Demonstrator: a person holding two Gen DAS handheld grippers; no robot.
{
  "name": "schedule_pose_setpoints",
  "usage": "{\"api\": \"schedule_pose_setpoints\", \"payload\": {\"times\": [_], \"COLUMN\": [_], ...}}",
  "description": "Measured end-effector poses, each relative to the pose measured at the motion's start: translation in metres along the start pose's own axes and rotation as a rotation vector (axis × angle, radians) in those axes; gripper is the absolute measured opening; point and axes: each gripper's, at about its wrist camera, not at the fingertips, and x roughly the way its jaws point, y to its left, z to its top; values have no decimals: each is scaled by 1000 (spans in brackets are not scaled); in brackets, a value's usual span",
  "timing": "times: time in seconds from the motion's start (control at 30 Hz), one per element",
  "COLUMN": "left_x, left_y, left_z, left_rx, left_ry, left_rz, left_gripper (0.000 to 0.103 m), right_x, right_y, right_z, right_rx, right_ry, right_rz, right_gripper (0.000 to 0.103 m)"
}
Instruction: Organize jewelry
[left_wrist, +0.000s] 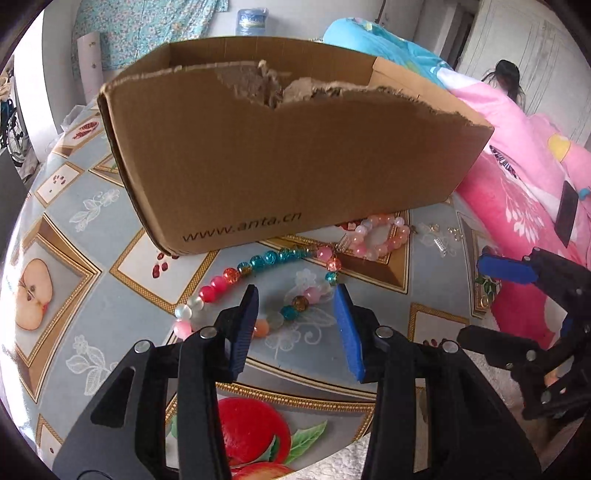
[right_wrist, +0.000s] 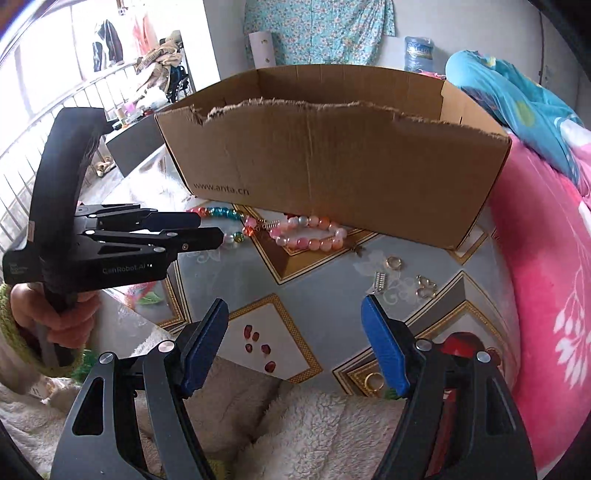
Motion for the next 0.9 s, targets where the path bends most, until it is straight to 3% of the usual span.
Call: {"api": "schedule_pose_setpoints", "payload": {"times": [0.13, 0.37, 0.6, 0.9], "left_x": [-6, -14, -21, -21], "left_y": [-2, 2, 12, 12], "left_z": [-9, -18, -22, -20], "left_rx": [10, 23, -13, -32], "left_ry": [14, 24, 12, 7], "left_rz": [-3, 63, 86, 118], "left_gripper": [36, 36, 36, 38], "right_x": [10, 26, 30, 30], "right_y": [14, 26, 19, 18], "right_z": [-11, -18, -19, -21], "right_rx": [-14, -60, -12, -24], "right_ry": [-22, -47, -65, -71], "right_rz": [10, -37, -78, -62], "right_gripper": [73, 74, 96, 97]}}
